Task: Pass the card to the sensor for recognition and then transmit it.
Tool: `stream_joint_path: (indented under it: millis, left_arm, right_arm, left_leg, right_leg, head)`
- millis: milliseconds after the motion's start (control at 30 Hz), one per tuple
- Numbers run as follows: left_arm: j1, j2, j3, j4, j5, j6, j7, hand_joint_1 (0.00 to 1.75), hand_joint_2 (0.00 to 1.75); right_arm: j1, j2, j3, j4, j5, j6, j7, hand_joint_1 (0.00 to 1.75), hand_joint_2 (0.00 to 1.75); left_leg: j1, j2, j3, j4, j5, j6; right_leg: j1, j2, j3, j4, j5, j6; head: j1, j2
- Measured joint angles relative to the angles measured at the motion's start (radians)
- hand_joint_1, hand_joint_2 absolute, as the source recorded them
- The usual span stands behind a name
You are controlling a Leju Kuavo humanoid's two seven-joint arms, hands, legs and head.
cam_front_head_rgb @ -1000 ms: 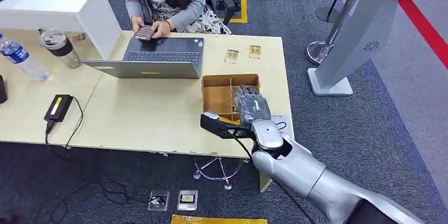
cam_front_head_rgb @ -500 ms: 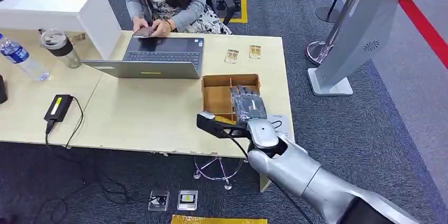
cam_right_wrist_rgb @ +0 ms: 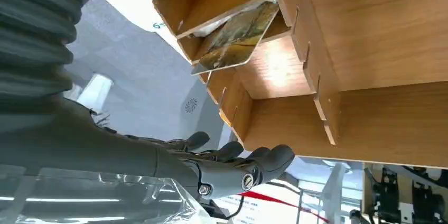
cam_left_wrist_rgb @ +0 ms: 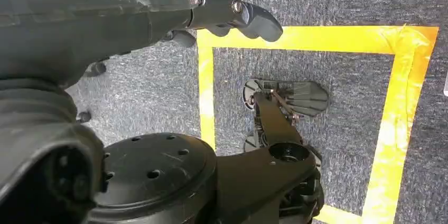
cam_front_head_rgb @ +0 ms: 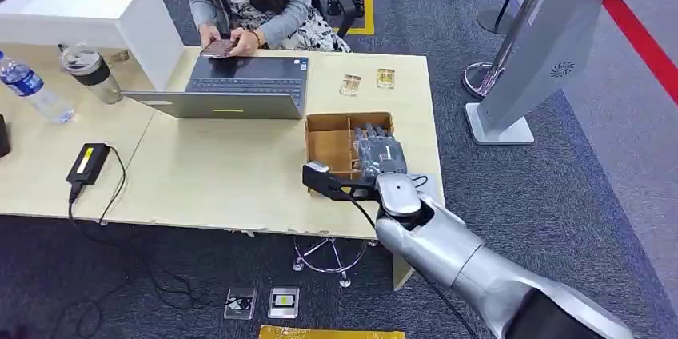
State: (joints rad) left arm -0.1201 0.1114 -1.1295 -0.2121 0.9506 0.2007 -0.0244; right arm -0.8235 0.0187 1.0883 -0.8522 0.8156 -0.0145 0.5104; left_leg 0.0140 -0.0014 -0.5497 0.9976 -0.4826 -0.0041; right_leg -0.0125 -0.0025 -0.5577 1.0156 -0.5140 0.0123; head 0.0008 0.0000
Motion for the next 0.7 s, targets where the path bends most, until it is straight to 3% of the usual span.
stream_joint_path:
  millis: [700]
  left_arm:
    - [0.001,0.000,0.000,0.000,0.012,0.010,0.000,0.00,0.00]
  right_arm:
    - [-0.017,0.029,0.000,0.059,0.002,0.003,0.002,0.00,1.75]
  left_leg:
    - [0.000,0.000,0.000,0.000,0.000,0.000]
  right_leg:
    - [0.000,0.000,0.000,0.000,0.000,0.000]
  head:
    - [0.000,0.000]
